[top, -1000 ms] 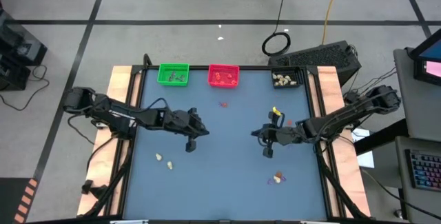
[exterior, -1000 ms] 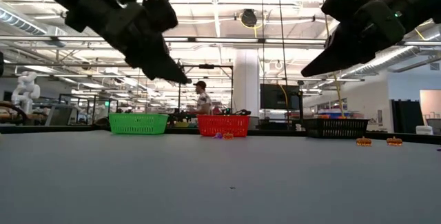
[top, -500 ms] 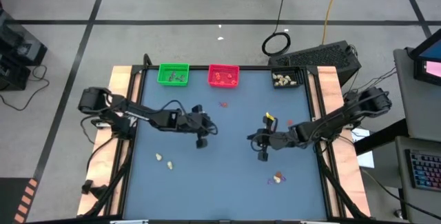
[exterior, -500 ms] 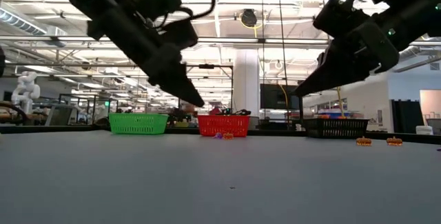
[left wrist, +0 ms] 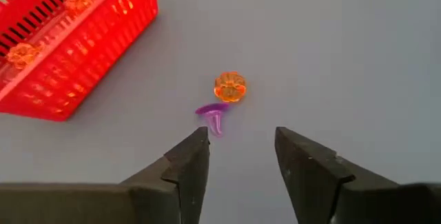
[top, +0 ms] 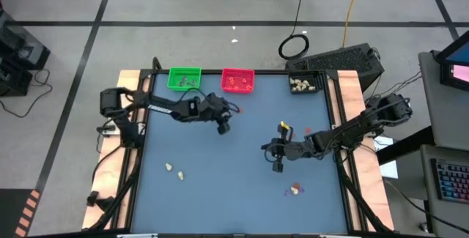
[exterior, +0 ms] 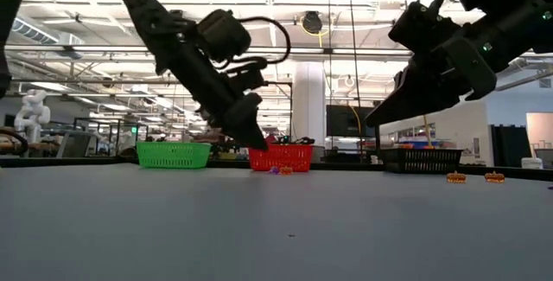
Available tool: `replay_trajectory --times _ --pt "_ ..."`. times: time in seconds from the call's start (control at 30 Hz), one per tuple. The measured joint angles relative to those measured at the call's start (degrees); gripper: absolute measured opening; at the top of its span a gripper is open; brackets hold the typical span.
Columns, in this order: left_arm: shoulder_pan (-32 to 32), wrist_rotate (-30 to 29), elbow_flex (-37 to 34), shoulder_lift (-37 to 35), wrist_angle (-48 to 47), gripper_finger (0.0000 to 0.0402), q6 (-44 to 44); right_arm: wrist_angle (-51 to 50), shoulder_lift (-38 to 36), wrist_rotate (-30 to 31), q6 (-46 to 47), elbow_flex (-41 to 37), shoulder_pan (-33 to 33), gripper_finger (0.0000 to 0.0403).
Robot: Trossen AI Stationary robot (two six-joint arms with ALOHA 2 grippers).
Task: Sort Halloween decoration
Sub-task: Put the purple witch hat toy into the green bin
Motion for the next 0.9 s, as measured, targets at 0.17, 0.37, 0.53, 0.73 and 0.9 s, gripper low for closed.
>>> replay_trajectory --times 0.17,0.37,0.53,0.73,0.9 --pt "1.25 0.49 1.99 3.13 0.29 0.0176 1.62 0.24 -0.02 0.02 -0.12 0.00 -0.02 0.0000" --pt "2.50 -0.17 5.31 7.78 0.48 0.0176 1.91 0.47 -0.02 0.00 -0.31 0.00 -0.02 0.0000" --pt "3.58 -0.21 7.21 11.34 0.08 0.0176 1.60 0.50 -0.02 0.00 -0.46 0.00 -0.02 0.0000" --pt "3.95 -0.59 8.29 13.22 0.89 0.0174 1.59 0.49 -0.04 0.00 -0.48 0.00 -0.02 0.0000" --pt "3.88 -0.55 8.31 13.33 0.85 0.0127 3.99 0.47 -0.04 0.00 -0.48 0.00 -0.02 0.0000"
